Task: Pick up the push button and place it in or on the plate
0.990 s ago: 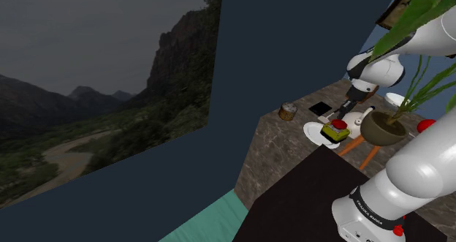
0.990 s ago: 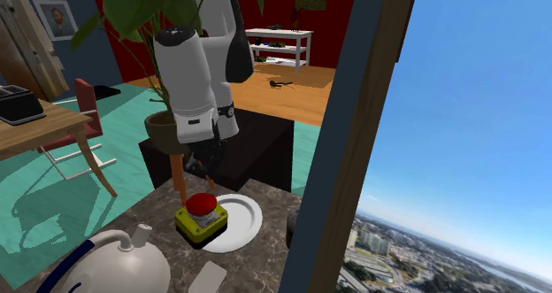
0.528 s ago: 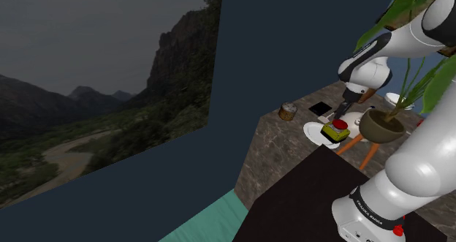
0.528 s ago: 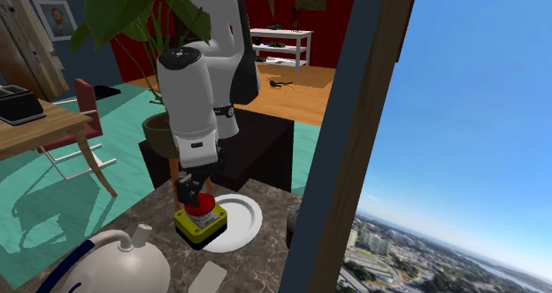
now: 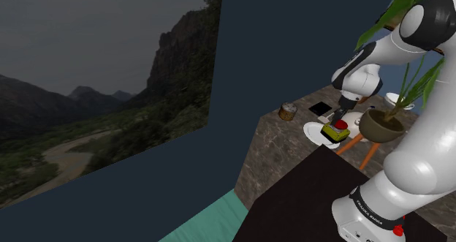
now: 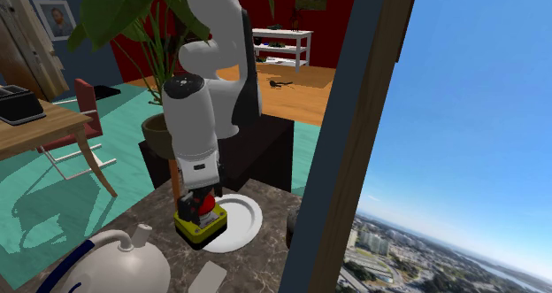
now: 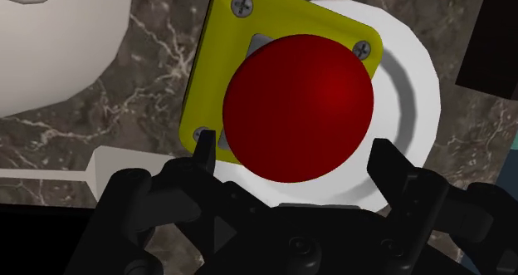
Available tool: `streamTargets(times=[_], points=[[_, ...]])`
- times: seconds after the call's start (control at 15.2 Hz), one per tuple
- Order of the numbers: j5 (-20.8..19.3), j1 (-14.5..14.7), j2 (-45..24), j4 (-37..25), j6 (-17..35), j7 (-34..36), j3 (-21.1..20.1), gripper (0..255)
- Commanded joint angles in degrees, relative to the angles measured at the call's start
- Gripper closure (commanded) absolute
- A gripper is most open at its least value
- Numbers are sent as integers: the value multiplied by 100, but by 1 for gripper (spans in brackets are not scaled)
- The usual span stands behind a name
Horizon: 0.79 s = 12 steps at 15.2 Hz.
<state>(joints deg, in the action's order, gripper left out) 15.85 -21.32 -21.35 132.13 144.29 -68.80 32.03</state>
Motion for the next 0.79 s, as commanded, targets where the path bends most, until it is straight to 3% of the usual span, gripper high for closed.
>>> streamTargets(times=[0.0,0.46,0.53,0.73], points=[[54,-26,-57,4,57,-34,-39,0],[53,-25,-56,4,55,-34,-38,0],[53,-25,-56,4,55,-34,-38,255],[57,-26,-63,-2,55,-33,-42,255]])
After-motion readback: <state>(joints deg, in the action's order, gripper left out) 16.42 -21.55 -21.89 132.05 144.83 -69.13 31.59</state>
